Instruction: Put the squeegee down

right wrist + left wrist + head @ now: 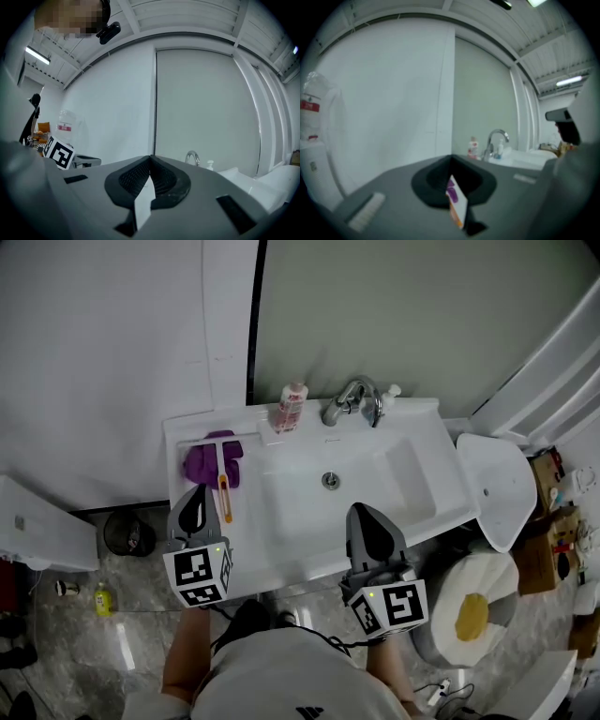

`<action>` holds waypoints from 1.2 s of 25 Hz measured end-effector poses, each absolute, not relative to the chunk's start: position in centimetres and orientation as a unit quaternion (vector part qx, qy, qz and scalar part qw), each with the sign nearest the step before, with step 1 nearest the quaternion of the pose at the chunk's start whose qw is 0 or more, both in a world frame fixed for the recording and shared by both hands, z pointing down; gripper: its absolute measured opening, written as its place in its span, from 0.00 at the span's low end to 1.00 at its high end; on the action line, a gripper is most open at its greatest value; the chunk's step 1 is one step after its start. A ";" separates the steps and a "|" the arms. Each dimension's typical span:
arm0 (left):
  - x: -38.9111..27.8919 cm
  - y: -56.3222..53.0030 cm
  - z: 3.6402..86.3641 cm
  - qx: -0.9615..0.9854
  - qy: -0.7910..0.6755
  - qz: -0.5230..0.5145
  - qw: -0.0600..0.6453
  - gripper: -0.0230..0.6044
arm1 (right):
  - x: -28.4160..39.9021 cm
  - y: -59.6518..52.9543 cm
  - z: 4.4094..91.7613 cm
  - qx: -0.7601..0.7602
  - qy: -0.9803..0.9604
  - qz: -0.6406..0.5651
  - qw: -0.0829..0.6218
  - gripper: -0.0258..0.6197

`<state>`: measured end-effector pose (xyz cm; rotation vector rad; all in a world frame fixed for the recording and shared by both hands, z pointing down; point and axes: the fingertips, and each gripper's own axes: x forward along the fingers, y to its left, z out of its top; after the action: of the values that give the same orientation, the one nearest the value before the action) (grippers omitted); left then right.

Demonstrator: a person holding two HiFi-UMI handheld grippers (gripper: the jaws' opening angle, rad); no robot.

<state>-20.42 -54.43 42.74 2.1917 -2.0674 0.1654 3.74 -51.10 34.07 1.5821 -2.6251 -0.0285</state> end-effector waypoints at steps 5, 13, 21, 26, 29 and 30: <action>-20.3 -51.5 39.3 0.724 -0.688 0.028 0.035 0.05 | 4.2 -50.2 33.4 0.509 -0.860 -0.017 0.034 0.04; -19.8 -46.9 35.0 0.725 -0.689 -0.008 0.000 0.05 | 4.6 -48.6 32.4 0.494 -0.869 -0.028 0.022 0.04; -18.7 -43.0 32.4 0.730 -0.682 -0.022 -0.029 0.05 | 5.0 -46.4 31.7 0.481 -0.876 -0.038 0.012 0.04; -18.3 -41.2 31.8 0.730 -0.682 -0.035 -0.032 0.05 | 5.5 -45.2 31.6 0.480 -0.877 -0.036 0.007 0.04; -18.0 -40.1 31.4 0.728 -0.684 -0.039 -0.036 0.05 | 5.9 -44.5 31.5 0.481 -0.876 -0.032 0.003 0.04; -17.8 -39.7 31.3 0.728 -0.684 -0.040 -0.037 0.05 | 6.0 -44.3 31.5 0.482 -0.876 -0.030 0.003 0.04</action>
<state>-17.84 -39.75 31.29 2.3416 -2.1999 -0.1284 6.02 -44.33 31.52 1.5119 -2.7459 -0.0939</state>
